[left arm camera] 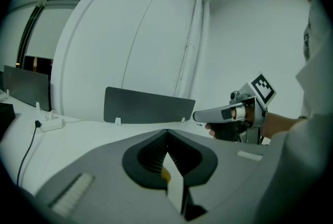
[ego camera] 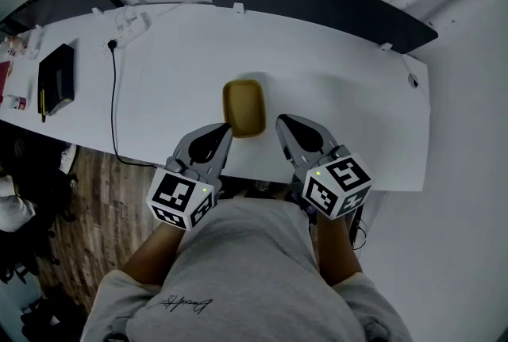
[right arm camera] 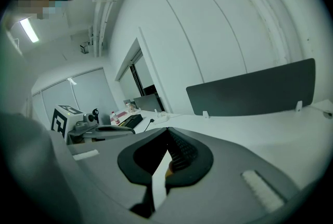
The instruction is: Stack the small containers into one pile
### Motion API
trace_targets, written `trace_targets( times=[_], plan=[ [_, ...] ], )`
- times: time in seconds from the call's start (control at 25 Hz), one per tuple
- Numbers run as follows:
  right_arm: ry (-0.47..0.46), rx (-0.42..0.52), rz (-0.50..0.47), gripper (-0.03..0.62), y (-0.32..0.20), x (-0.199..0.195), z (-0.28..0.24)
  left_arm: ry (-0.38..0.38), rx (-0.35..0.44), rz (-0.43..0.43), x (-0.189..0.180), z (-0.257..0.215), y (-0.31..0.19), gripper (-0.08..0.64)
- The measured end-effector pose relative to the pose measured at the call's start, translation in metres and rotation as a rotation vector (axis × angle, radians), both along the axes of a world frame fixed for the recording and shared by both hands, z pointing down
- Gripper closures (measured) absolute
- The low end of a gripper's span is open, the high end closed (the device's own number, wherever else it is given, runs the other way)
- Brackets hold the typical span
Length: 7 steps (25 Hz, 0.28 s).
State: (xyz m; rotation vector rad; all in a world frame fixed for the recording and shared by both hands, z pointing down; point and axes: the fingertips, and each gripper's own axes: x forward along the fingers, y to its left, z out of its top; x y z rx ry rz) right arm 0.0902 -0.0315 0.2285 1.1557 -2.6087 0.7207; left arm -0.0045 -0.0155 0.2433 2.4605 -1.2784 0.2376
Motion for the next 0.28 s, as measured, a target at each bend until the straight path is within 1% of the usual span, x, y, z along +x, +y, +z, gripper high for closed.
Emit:
trace_targets(
  times=[0.28],
  plan=[
    [-0.002, 0.013, -0.011, 0.580, -0.0065, -0.0016, -0.0068, -0.001, 0.001, 0.001, 0.0007, -0.0020, -0.0013, 0.558]
  ],
)
